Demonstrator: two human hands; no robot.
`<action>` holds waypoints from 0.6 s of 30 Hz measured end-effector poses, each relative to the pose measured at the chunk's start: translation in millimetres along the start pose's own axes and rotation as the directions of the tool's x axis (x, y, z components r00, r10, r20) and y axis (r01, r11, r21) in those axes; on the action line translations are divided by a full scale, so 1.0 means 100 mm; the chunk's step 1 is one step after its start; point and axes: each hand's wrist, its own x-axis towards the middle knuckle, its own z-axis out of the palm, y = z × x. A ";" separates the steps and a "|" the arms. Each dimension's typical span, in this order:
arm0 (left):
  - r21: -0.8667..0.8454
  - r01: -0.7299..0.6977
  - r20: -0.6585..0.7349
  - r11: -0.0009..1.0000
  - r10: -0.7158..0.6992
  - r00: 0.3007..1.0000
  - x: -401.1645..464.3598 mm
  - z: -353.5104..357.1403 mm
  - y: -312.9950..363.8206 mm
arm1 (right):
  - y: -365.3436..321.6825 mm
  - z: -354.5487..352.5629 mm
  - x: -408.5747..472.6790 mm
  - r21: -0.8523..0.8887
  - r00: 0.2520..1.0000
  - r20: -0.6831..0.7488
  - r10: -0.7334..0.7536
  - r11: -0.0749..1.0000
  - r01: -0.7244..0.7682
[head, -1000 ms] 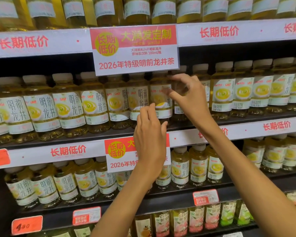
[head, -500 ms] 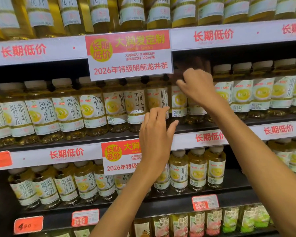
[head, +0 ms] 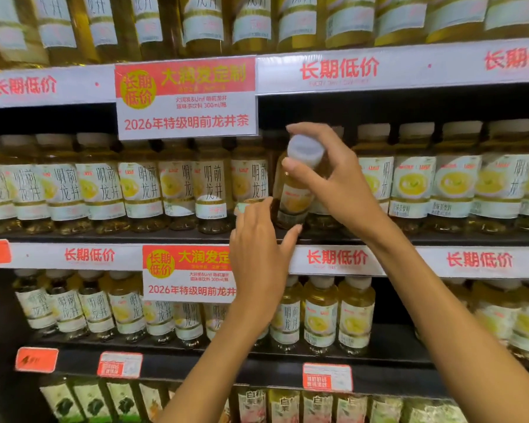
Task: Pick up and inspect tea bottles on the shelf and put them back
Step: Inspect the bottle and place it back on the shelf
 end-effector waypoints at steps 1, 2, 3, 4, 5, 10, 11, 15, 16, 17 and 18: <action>0.009 0.010 0.002 1.000 -0.010 1.000 -0.02 0.01 0.02 | -0.01 -0.01 -0.03 0.034 1.000 0.008 -0.015 0.999 0.015; 0.012 0.017 0.003 1.000 -0.017 1.000 -0.04 0.02 0.04 | -0.01 -0.03 -0.06 0.063 1.000 0.001 -0.029 0.998 0.028; 0.004 0.019 0.004 1.000 -0.019 1.000 -0.06 0.02 0.06 | -0.02 -0.05 -0.07 0.097 0.999 -0.016 -0.034 0.995 0.035; -0.013 0.016 0.003 1.000 -0.016 1.000 -0.07 0.01 0.08 | -0.03 -0.08 -0.08 0.144 0.999 -0.038 -0.029 0.989 0.034; -0.036 0.007 0.006 0.999 -0.007 1.000 -0.08 0.00 0.09 | -0.05 -0.11 -0.09 0.199 0.998 -0.058 -0.018 0.979 0.029; -0.326 -0.005 0.106 0.945 0.041 0.994 -0.20 -0.14 0.14 | -0.17 -0.27 -0.16 0.402 0.996 -0.086 0.032 0.916 0.005; -0.389 0.014 0.121 0.921 0.036 0.992 -0.24 -0.18 0.15 | -0.20 -0.29 -0.18 0.444 0.995 -0.088 0.052 0.896 -0.008; -0.580 0.095 0.139 0.809 -0.016 0.990 -0.43 -0.33 0.18 | -0.31 -0.30 -0.24 0.545 0.990 -0.057 0.130 0.835 -0.078; -0.623 0.133 0.167 0.771 -0.036 0.985 -0.48 -0.36 0.20 | -0.32 -0.30 -0.25 0.561 0.989 -0.031 0.144 0.822 -0.102; -0.668 0.179 0.205 0.723 -0.053 0.977 -0.53 -0.38 0.22 | -0.33 -0.30 -0.25 0.577 0.988 0.004 0.156 0.806 -0.129; -0.710 0.227 0.249 0.667 -0.063 0.966 -0.58 -0.41 0.23 | -0.34 -0.29 -0.25 0.600 0.985 0.049 0.163 0.784 -0.160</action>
